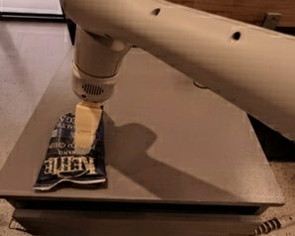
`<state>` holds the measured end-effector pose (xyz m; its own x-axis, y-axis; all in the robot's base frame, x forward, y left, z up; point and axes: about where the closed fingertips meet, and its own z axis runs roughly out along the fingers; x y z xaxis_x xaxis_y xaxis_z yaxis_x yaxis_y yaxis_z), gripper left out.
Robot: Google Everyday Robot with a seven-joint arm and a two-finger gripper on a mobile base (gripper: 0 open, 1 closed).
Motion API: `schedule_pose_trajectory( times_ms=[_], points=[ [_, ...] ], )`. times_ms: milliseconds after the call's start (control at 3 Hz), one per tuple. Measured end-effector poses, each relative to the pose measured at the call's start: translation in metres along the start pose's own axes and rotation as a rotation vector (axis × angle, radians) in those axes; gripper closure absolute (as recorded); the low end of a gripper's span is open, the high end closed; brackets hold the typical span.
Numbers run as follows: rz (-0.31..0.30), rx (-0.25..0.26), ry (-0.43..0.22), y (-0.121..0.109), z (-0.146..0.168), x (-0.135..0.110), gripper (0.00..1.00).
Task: Move blue chip bag near rxbar chocolate
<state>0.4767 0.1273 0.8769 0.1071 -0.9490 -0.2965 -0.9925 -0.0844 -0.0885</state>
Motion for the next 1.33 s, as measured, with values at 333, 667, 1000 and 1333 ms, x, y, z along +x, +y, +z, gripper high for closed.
schedule_pose_trajectory(
  times_ms=[333, 667, 1000, 1333],
  points=[
    [0.036, -0.059, 0.031, 0.017, 0.026, -0.003, 0.00],
    [0.050, -0.068, 0.031, 0.039, 0.040, -0.007, 0.00],
    [0.019, -0.089, -0.009, 0.052, 0.061, -0.021, 0.19],
    [0.017, -0.085, -0.010, 0.052, 0.061, -0.022, 0.41]
  ],
)
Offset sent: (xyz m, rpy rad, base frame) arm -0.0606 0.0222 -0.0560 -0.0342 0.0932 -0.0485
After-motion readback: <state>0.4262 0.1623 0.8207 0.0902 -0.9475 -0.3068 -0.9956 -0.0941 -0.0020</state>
